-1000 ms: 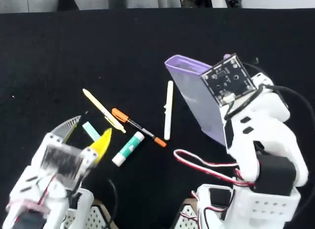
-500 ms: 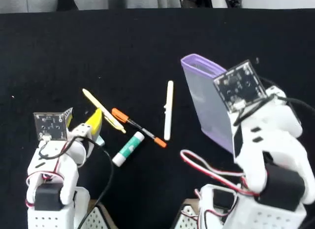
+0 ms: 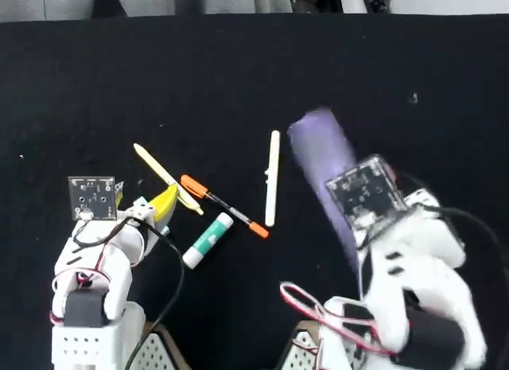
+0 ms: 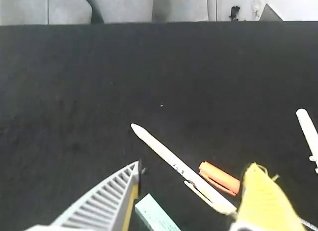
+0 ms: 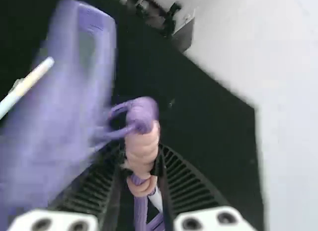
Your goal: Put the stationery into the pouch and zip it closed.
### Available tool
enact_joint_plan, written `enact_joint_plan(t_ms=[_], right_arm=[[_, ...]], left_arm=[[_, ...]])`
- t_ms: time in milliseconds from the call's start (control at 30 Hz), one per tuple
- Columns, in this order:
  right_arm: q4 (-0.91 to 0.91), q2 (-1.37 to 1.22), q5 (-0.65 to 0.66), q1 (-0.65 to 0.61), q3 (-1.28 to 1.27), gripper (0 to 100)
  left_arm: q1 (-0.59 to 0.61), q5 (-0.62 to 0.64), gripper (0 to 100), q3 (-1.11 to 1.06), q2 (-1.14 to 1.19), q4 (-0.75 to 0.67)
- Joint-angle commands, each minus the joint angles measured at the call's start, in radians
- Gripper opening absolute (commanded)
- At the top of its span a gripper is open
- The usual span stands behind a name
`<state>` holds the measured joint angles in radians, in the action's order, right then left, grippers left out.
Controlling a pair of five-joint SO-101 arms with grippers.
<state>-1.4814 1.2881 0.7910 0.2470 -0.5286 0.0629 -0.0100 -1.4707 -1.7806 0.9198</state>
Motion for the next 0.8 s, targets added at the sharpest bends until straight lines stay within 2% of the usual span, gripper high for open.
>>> enact_joint_plan(t_ms=[0, 200, 433, 600, 767], right_arm=[[-0.018, 0.067, 0.014, 0.014, -0.101, 1.1], [-0.018, 0.073, 0.008, 0.014, -0.119, 1.1], [-0.017, 0.051, 0.008, 0.014, -0.136, 1.1], [-0.015, 0.051, 0.008, 0.012, -0.137, 1.1], [-0.014, 0.058, -0.009, 0.012, -0.163, 1.1]], left_arm=[[0.005, -0.002, 33, 0.134, 0.192, -0.014], [-0.008, 0.152, 33, 0.504, 0.717, 0.061], [-0.054, 0.37, 33, 0.975, 1.312, 0.299], [-0.053, 0.4, 33, 1.211, 1.617, 0.381], [-0.045, 0.4, 33, 1.351, 1.815, 0.425]])
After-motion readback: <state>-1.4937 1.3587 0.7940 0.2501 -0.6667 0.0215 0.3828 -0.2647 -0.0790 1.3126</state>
